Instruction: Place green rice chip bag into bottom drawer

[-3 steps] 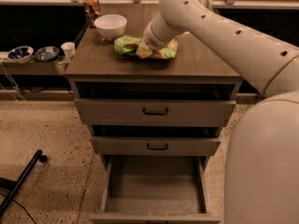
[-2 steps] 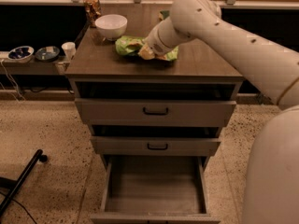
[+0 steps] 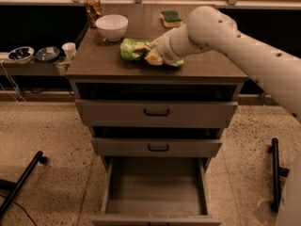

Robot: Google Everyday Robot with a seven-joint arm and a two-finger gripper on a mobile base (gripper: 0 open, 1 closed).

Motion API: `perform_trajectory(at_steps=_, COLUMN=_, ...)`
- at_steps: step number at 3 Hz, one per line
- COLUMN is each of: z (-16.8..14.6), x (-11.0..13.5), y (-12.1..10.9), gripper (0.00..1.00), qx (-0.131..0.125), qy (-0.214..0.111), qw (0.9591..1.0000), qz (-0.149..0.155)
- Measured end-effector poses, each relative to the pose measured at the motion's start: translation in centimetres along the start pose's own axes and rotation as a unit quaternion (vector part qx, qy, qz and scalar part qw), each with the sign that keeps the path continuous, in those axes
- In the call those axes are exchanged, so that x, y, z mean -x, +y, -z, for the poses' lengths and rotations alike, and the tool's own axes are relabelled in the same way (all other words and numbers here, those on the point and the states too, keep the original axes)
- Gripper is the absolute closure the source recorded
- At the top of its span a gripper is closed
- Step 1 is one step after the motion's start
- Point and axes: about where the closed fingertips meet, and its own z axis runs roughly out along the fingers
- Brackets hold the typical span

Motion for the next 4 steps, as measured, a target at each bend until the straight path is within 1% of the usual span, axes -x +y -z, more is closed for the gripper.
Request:
perform_trajectory(at_steps=1, z=0.6, x=-0.2, y=0.3, gripper=1.0, qx=0.0, qy=-0.008, qw=1.0, qz=-0.002)
perform_trajectory(at_steps=2, z=0.9, x=0.1, y=0.2, gripper=1.0, qx=0.0, qy=-0.008, qw=1.0, qz=-0.002)
perform_trajectory(at_steps=3, z=5.4, x=2.9, y=-0.8, gripper=1.0, qx=-0.005, qy=-0.037, qw=0.9992, qz=0.015)
perform_trajectory(at_steps=4, z=11.4, x=4.6, y=-0.3, gripper=1.0, qx=0.007, qy=-0.083, qw=0.9958, qz=0.036)
